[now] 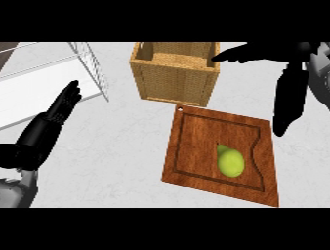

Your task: Pick the pear from the cutting board and place it in the basket

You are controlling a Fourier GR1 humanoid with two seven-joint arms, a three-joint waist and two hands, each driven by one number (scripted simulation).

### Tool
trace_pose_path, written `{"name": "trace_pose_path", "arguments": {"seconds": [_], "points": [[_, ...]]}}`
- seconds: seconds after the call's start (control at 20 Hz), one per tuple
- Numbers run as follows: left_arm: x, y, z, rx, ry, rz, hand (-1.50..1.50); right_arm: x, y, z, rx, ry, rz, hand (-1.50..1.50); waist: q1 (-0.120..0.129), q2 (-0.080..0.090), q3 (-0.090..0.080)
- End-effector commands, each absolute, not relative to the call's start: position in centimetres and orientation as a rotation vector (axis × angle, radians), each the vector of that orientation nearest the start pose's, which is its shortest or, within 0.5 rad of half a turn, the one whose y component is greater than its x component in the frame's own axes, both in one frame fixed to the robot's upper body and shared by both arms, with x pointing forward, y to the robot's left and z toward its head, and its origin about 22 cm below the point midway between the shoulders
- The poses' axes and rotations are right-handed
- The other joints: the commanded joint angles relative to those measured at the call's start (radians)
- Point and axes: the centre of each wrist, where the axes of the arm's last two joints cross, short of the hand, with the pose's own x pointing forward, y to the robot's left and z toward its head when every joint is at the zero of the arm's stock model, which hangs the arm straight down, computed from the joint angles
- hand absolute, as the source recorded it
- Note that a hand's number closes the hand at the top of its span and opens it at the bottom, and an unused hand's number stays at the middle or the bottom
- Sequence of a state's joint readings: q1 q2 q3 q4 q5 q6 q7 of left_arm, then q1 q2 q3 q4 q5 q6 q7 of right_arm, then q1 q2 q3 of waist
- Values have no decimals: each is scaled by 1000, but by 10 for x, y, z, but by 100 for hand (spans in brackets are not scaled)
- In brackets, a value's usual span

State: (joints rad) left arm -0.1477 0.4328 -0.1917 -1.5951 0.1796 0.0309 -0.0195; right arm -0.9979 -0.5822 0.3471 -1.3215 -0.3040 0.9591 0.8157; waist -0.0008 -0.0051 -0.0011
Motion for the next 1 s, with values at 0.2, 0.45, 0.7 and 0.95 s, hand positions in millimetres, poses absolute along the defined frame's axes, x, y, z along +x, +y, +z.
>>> {"name": "trace_pose_path", "arguments": {"seconds": [0.2,0.45,0.7,0.95], "points": [[273,269,50,34,-1689,-378,0,375,-192,247,-229,-887,1541,-150,2,5,1],[280,269,45,28,-1690,-375,0,350,-188,187,-203,-906,1506,-150,0,6,1],[280,272,71,38,-1688,-389,0,341,-182,159,-222,-926,1487,-150,6,6,2],[275,266,49,50,-1698,-380,0,340,-201,136,-263,-957,1503,-150,7,7,2]]}}
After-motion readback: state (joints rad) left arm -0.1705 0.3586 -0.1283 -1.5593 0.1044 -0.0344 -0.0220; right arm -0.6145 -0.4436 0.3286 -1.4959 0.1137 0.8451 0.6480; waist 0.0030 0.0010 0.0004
